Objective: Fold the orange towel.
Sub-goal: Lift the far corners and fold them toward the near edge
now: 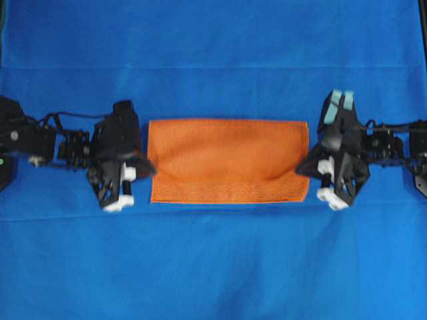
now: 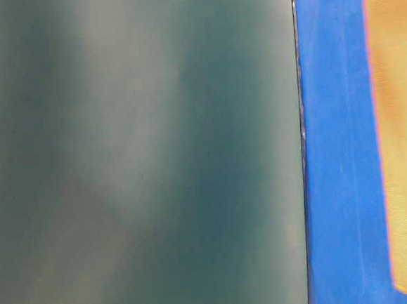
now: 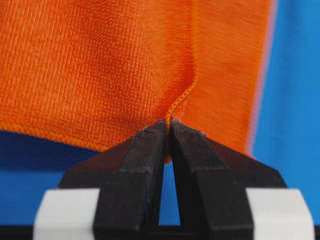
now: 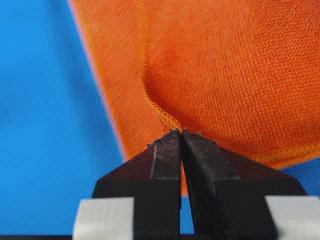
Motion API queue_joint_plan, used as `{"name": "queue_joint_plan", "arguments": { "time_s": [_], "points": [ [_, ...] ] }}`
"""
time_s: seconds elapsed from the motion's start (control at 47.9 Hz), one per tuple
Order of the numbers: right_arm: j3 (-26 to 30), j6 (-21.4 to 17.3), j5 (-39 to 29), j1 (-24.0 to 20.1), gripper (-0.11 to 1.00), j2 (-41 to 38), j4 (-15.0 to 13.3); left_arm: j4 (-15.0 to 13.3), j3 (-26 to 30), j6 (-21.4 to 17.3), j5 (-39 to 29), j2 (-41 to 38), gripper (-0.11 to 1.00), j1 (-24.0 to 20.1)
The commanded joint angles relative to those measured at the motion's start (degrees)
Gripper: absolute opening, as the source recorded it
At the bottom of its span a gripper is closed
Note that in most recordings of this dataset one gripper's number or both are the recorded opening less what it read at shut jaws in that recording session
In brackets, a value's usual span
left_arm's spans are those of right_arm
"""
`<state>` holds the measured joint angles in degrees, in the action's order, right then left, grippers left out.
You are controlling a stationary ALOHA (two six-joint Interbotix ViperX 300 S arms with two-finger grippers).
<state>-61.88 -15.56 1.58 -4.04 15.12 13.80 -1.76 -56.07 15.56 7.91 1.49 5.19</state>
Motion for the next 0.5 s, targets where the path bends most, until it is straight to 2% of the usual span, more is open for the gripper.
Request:
{"name": "queue_joint_plan", "arguments": {
  "time_s": [0.0,0.188,0.48],
  "points": [
    [0.4,-1.0,-0.5,-2.2,0.02,0.8,0.2,0.0,1.1,2.1,0.2,1.1,0.02,2.5],
    [0.5,-1.8,-1.1,-3.0,0.02,-0.3,0.1,0.0,2.0,3.8,0.2,0.5,0.02,4.1],
    [0.3,-1.8,-0.1,-2.9,0.02,-2.8,0.1,0.0,3.3,3.3,0.2,-0.3,0.02,1.9]
  ]
}}
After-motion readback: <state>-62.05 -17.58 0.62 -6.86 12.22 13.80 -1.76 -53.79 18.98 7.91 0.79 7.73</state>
